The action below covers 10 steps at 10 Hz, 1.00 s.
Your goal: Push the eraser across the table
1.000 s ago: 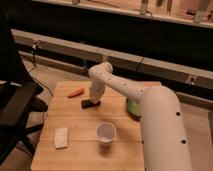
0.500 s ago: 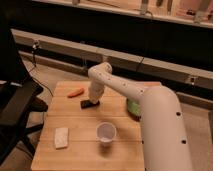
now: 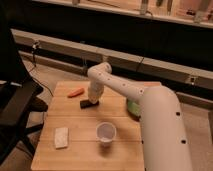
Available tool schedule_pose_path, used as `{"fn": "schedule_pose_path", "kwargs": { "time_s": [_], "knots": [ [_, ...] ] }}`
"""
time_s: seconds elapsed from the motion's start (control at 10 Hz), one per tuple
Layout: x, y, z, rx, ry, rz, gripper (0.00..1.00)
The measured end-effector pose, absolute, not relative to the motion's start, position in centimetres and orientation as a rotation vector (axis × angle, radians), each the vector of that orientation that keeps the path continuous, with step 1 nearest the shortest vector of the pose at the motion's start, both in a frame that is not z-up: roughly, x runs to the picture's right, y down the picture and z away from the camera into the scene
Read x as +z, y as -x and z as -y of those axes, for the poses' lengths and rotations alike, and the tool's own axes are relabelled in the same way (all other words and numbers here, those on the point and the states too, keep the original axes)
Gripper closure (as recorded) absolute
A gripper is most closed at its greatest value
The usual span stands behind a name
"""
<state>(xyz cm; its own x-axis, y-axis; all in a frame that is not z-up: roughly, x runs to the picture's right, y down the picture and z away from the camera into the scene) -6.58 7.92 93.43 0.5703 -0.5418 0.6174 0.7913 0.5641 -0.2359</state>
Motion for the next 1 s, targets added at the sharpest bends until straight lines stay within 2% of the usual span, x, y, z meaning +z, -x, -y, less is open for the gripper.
{"fn": "schedule_pose_path", "kwargs": {
  "time_s": [1.0],
  "knots": [
    [93.47, 7.41, -7.92, -0.839, 0.519, 0.525, 1.00]
  ]
}}
